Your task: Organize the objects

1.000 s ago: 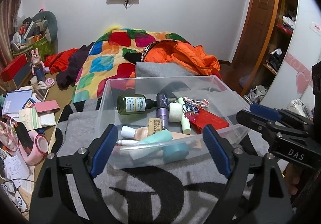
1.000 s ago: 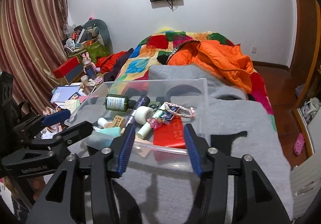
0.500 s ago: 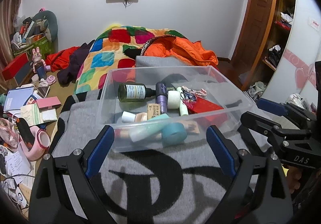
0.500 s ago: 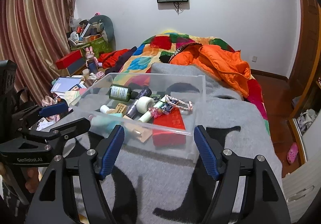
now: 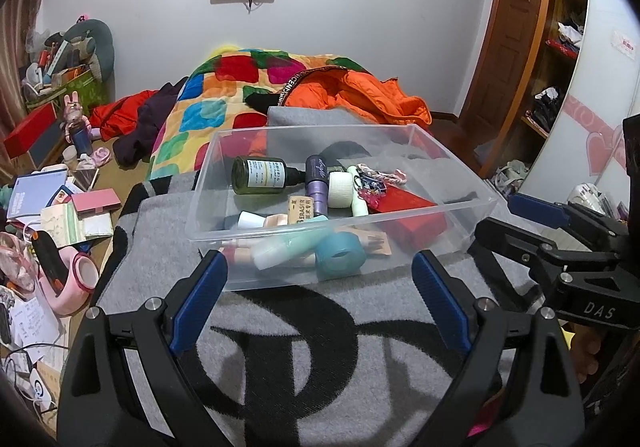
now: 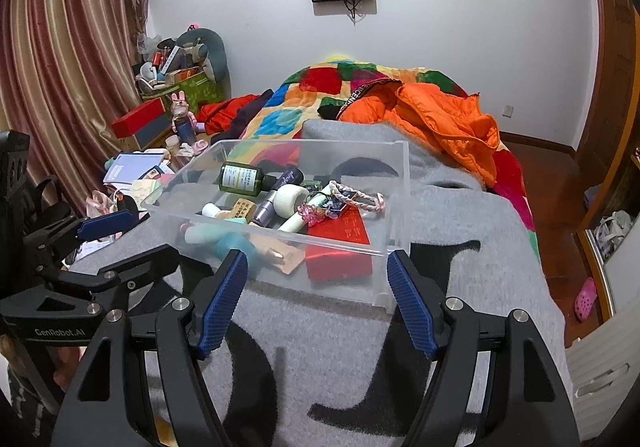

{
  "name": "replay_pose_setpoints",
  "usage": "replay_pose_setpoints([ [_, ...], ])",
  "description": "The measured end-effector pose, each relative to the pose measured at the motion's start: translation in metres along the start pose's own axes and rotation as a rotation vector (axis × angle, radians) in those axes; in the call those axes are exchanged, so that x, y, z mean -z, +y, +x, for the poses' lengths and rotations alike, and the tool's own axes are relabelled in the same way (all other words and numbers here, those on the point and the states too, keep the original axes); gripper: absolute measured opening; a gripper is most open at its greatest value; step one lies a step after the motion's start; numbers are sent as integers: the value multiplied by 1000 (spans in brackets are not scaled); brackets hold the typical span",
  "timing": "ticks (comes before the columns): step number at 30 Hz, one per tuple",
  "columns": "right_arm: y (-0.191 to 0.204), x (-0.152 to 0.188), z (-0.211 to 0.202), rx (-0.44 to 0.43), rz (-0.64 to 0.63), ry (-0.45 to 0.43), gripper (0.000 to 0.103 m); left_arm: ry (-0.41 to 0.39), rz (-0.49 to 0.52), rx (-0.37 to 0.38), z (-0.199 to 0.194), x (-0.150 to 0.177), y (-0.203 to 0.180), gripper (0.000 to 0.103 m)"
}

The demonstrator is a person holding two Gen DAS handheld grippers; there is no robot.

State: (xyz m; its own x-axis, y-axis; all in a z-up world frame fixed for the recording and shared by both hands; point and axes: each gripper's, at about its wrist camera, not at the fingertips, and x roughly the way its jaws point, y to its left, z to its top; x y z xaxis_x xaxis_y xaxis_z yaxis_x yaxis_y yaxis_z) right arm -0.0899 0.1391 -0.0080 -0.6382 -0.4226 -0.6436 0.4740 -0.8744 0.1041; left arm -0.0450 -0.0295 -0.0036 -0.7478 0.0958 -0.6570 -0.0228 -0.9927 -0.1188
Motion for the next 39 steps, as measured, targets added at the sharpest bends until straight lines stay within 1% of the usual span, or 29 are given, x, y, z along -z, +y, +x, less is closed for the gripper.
replay_pose_setpoints([
  [39,-4,1,2,-2,9,8,70,-2,0,2,1,-2,-1,94],
])
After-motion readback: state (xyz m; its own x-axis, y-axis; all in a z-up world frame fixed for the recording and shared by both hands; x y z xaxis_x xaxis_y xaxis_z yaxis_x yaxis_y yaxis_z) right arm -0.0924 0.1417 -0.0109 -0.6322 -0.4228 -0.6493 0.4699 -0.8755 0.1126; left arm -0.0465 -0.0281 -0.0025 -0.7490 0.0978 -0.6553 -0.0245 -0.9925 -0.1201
